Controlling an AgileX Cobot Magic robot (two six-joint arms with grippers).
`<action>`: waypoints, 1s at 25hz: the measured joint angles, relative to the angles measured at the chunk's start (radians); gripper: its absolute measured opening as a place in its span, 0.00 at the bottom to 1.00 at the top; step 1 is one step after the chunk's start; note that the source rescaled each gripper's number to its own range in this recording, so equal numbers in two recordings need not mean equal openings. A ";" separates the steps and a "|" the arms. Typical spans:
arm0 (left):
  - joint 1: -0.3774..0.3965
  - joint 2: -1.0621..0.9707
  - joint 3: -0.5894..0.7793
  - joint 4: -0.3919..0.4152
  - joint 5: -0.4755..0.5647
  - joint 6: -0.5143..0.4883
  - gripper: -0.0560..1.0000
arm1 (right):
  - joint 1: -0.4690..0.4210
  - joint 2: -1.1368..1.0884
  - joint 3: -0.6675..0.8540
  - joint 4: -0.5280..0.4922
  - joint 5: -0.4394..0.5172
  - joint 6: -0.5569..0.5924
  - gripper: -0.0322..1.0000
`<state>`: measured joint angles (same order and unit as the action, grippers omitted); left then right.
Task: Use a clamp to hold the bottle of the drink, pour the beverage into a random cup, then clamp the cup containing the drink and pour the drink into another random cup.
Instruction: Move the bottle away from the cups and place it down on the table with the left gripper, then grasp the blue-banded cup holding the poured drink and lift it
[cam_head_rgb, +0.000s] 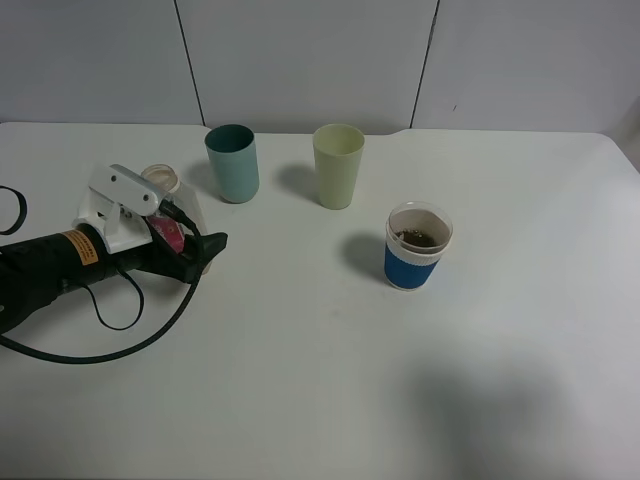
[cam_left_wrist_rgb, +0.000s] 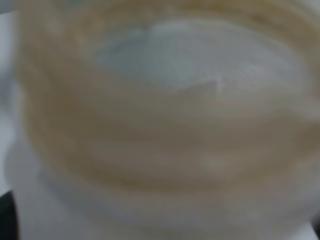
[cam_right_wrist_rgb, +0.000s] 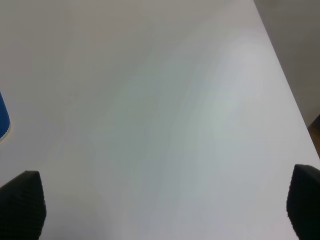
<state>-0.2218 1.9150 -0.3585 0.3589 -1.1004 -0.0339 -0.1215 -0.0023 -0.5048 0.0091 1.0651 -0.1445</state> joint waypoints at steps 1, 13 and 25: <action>0.000 0.000 0.000 0.000 0.000 0.000 0.99 | 0.000 0.000 0.000 0.000 0.000 0.000 0.90; 0.000 -0.011 0.059 -0.033 -0.034 0.051 0.99 | 0.000 0.000 0.000 0.000 0.000 0.000 0.90; 0.000 -0.208 0.238 -0.121 -0.055 0.075 1.00 | 0.000 0.000 0.000 0.000 0.000 0.000 0.90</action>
<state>-0.2218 1.7069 -0.1200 0.2378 -1.1556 0.0408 -0.1215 -0.0023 -0.5048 0.0091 1.0651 -0.1445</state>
